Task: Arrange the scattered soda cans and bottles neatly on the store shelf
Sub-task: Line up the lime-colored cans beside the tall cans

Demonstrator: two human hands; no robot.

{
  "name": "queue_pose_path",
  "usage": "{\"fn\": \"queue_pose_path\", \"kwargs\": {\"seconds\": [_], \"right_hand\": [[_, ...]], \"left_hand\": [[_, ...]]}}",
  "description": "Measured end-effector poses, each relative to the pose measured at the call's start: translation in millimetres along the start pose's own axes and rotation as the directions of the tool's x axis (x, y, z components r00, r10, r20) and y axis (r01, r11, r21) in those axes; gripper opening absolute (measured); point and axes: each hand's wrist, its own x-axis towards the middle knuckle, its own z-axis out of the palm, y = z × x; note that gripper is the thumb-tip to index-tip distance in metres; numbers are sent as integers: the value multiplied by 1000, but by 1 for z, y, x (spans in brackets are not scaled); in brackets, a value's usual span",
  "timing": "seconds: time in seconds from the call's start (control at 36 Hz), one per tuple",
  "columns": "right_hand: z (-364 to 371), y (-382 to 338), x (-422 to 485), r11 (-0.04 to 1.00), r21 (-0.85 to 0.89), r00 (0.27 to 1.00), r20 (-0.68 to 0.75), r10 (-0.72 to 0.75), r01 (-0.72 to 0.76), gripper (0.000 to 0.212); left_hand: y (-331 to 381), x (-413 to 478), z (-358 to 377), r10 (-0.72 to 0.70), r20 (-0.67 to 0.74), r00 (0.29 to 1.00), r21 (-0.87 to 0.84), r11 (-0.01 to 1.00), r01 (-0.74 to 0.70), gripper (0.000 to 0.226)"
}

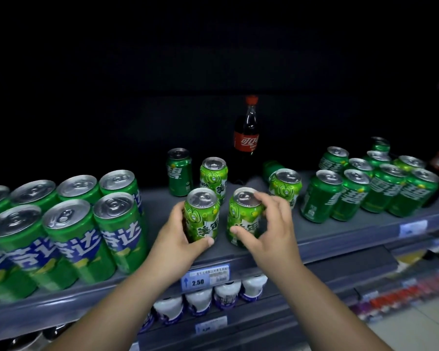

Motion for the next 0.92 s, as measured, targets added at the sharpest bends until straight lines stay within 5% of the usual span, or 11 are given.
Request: {"fn": "queue_pose_path", "kwargs": {"seconds": [0.11,0.22,0.64,0.92], "right_hand": [[-5,8,4,975,127,961,233,152,-184,107],[-13,12,10,963,145,913,376,157,-226,83],[-23,31,24,896,300,852,503,144,-328,74],[-32,39,38,921,291,755,656,6,-261,64]], "left_hand": [[-2,1,-2,-1,11,1000,7,1000,1,74],[-3,3,-6,-4,63,998,-48,999,7,74],[-4,0,-5,-51,112,992,-45,997,56,79],[6,-8,-7,-85,113,990,130,989,70,80]]}}
